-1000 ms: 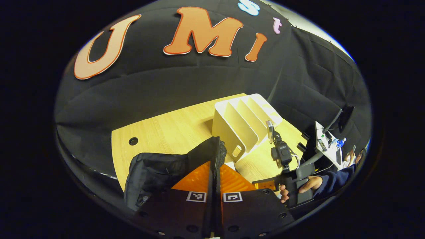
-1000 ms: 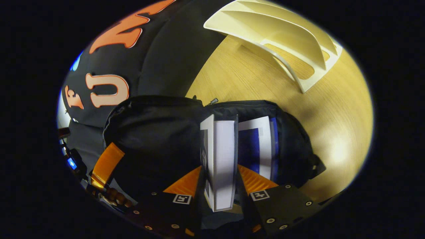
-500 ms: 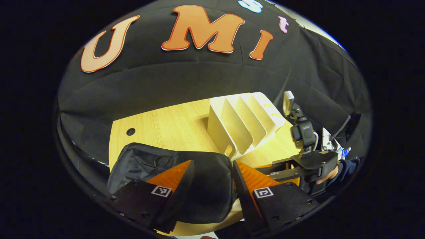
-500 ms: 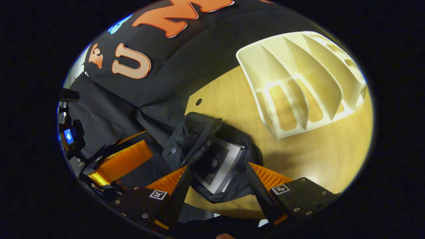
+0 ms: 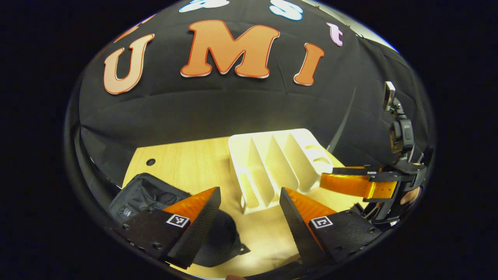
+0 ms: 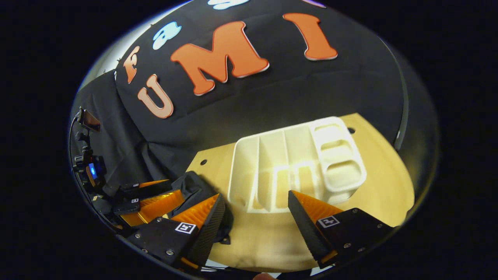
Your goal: Open the schoolbag, grab two books from the bookshelf and put them into the schoolbag.
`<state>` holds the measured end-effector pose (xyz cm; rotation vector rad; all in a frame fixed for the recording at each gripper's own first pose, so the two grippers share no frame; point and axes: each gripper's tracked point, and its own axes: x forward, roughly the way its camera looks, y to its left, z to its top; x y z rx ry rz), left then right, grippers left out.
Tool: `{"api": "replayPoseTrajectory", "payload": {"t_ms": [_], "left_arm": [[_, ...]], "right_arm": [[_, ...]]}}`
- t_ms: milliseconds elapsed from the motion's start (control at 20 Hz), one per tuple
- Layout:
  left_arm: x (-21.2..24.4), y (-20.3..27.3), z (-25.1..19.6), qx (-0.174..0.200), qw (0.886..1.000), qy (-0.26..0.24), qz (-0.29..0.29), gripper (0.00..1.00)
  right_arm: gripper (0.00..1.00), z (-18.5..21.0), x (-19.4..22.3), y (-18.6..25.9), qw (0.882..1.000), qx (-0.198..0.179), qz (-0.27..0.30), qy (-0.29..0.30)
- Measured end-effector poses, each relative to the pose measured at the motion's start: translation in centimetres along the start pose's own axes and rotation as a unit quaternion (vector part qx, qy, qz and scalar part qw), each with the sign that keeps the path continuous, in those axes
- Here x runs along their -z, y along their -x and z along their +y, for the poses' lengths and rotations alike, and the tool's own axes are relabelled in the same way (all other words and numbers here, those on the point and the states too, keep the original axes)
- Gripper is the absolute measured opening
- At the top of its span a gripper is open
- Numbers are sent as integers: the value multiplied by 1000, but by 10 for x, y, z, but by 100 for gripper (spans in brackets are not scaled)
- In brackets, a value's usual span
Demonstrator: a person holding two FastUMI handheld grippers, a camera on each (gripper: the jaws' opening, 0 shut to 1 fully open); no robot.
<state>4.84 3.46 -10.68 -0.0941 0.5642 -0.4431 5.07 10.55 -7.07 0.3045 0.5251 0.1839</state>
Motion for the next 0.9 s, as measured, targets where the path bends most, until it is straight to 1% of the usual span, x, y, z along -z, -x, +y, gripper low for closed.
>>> {"api": "replayPoseTrajectory", "payload": {"t_ms": [150,250,300,350,450,500,550,650,750,800,850,900], "left_arm": [[-38,7,-33,-42,996,7,-76,98],[-57,15,-50,-65,991,12,-118,98],[-69,19,-59,-75,988,14,-136,100],[-77,26,-66,-88,984,15,-153,98],[-89,45,-74,-115,975,11,-191,98],[-98,53,-75,-127,969,10,-210,99],[-101,57,-78,-136,966,13,-221,97],[-107,62,-78,-149,959,16,-240,98],[-115,70,-70,-171,948,7,-270,97],[-123,77,-64,-181,939,0,-292,97],[-124,86,-62,-188,933,-3,-307,94],[-125,91,-61,-190,929,-4,-318,94]], "right_arm": [[97,-28,-57,38,996,19,-71,53],[97,-38,-77,63,990,26,-108,82],[97,-39,-85,72,987,27,-124,94],[97,-40,-91,76,985,31,-137,104],[97,-34,-102,89,980,23,-163,113],[97,-31,-105,95,977,20,-176,119],[97,-30,-106,99,974,24,-188,123],[97,-27,-113,106,966,35,-218,133],[96,-22,-117,111,959,45,-241,141],[97,-19,-119,112,956,48,-249,145],[97,-18,-121,113,953,55,-258,148],[96,-15,-119,112,951,57,-261,154]]}}
